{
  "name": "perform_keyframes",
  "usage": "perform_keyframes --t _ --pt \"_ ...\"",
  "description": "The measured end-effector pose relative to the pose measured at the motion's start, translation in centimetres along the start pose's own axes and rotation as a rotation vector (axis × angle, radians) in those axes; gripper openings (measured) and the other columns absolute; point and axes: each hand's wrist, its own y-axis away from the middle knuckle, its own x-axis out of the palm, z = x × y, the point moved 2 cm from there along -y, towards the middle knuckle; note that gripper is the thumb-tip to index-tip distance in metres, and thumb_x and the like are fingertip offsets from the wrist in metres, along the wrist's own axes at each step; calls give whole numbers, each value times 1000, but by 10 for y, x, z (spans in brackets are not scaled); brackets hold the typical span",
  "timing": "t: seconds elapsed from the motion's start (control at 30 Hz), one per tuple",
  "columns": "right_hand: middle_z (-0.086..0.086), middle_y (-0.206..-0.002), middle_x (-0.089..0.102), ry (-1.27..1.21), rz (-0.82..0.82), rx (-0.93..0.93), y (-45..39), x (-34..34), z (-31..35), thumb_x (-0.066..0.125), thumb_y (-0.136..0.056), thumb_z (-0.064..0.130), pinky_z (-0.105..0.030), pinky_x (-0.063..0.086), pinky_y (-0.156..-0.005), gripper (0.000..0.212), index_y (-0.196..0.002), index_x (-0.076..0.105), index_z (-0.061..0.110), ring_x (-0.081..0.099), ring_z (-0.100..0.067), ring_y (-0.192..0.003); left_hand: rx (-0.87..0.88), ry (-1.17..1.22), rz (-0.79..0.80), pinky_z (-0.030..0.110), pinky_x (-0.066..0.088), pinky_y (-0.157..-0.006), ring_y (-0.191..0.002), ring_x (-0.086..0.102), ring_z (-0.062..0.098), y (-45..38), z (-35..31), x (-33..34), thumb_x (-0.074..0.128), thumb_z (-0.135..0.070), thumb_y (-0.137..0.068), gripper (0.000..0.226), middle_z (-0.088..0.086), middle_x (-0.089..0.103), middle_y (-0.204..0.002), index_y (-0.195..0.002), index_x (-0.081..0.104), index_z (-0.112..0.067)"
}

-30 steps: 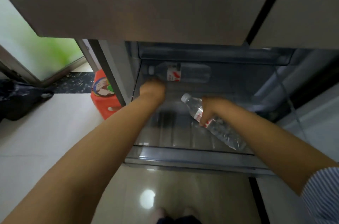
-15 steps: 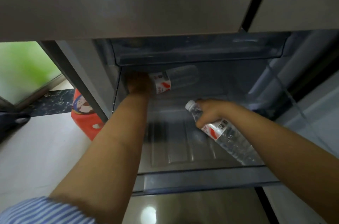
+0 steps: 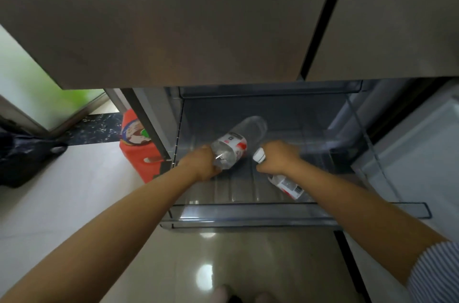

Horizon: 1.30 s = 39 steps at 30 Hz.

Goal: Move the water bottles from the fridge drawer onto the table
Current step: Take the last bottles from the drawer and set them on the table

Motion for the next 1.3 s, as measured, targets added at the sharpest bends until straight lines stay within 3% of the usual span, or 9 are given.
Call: perform_keyframes --t 0.17,0.33,0.53,0.7,0.8,1.03,1.1,1.2,1.3 --pt "-15 -115 57 -113 -254 -235 23 -32 24 65 -78 31 -31 39 -85 39 -107 59 5 49 -31 -111 -1 150 -280 40 51 -87 -102 61 36 54 -4 -21 61 -30 -87 43 20 63 -112 -118 46 -4" --pt "-16 -106 59 -263 -380 -408 49 -50 36 66 -78 24 -28 33 -68 31 -98 57 3 54 -31 -100 -33 143 -583 40 52 -83 -98 62 34 87 -30 -40 52 -38 -90 38 16 66 -105 -113 52 -8" --pt "-20 -91 63 -425 -503 -610 78 -70 50 72 -73 17 -29 35 -64 27 -86 60 -4 52 -28 -76 -192 306 -870 26 31 -66 -87 59 28 130 -21 -47 58 -32 -85 31 13 67 -96 -101 62 -6" --pt "-21 -70 62 -527 -635 -827 114 -100 95 62 -59 27 -34 41 -55 34 -69 60 -5 51 -27 -60 -243 572 -1262 25 35 -65 -72 53 20 195 -8 -68 36 -52 -57 62 5 62 -73 -83 67 -4" --pt "-22 -67 62 -552 -646 -949 136 -114 128 65 -61 27 -41 49 -54 33 -68 59 -5 55 -31 -59 -265 623 -1418 27 40 -65 -70 54 20 241 6 -80 36 -50 -56 65 13 67 -75 -81 69 -1" --pt "-22 -66 62 -487 -547 -1196 202 -104 237 58 -57 24 -27 33 -57 30 -66 59 -5 56 -31 -61 -519 316 -1487 33 47 -62 -71 62 34 350 62 -83 32 -53 -55 67 17 68 -73 -76 67 0" --pt "-22 -69 60 -467 -462 -1263 227 -86 271 56 -58 27 -28 31 -58 35 -68 58 -7 51 -29 -64 -604 244 -1453 26 40 -54 -68 58 29 383 88 -72 32 -54 -55 67 14 67 -73 -77 66 0" --pt "-11 -65 52 -466 -321 -1367 271 -53 325 65 -64 28 -27 28 -58 27 -63 53 3 45 -21 -67 -765 213 -1401 15 27 -50 -69 49 18 441 132 -49 43 -45 -63 49 8 62 -75 -81 65 -5" --pt "-4 -68 50 -415 -100 -1444 318 -14 381 73 -71 18 -27 30 -54 24 -65 51 10 47 -20 -71 -902 265 -1347 19 29 -50 -70 49 19 506 182 -24 46 -42 -67 33 3 56 -74 -75 55 -12"
